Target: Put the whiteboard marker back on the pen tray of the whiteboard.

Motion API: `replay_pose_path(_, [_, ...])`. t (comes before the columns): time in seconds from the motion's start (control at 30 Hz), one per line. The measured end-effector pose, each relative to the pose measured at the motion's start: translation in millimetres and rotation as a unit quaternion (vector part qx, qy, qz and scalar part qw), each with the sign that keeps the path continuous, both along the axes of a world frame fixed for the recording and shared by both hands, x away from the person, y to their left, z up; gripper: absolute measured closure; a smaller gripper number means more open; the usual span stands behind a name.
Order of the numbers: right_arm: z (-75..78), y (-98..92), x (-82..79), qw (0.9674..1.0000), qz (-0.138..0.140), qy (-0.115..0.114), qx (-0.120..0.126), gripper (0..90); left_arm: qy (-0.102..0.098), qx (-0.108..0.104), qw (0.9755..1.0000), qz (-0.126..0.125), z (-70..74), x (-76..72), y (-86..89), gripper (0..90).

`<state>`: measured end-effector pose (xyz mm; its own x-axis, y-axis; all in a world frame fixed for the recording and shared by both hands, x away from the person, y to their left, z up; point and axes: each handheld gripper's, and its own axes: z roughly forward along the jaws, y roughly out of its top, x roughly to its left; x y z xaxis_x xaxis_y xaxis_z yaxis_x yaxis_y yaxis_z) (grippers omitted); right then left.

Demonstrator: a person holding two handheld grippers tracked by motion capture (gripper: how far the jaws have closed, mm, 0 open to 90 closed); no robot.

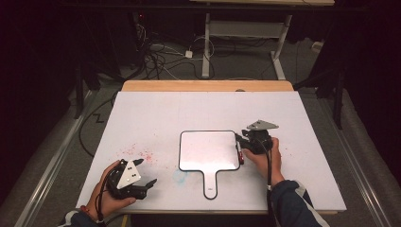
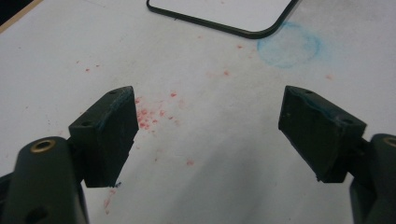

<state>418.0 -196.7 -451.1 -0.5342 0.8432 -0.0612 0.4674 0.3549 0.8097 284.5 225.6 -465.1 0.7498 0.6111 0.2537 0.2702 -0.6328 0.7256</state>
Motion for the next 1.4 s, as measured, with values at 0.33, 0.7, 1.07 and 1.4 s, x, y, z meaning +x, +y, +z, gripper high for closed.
replay_pose_path(0.33, [33.9, -14.4, -24.6, 0.9964, 0.037, -0.076, 0.003, 49.3, -0.012, -0.004, 0.9999, 0.011, 3.1, -0.6, 2.2, 19.0])
replay_pose_path(0.7, [49.4, -23.4, -57.2, 0.9893, 0.062, -0.132, -0.006, 37.5, -0.016, -0.008, 0.9997, 0.014, 4.6, 0.8, 2.2, 19.0])
replay_pose_path(1.07, [41.9, -43.8, -88.7, 0.9847, 0.064, -0.161, -0.012, 29.9, -0.017, -0.007, 0.9997, 0.019, 4.4, 2.6, 1.6, 19.0])
replay_pose_path(1.4, [19.1, -65.7, -109.7, 0.9851, 0.049, -0.165, -0.009, 25.6, -0.017, -0.005, 0.9997, 0.019, 3.7, 1.7, 0.6, 19.0])
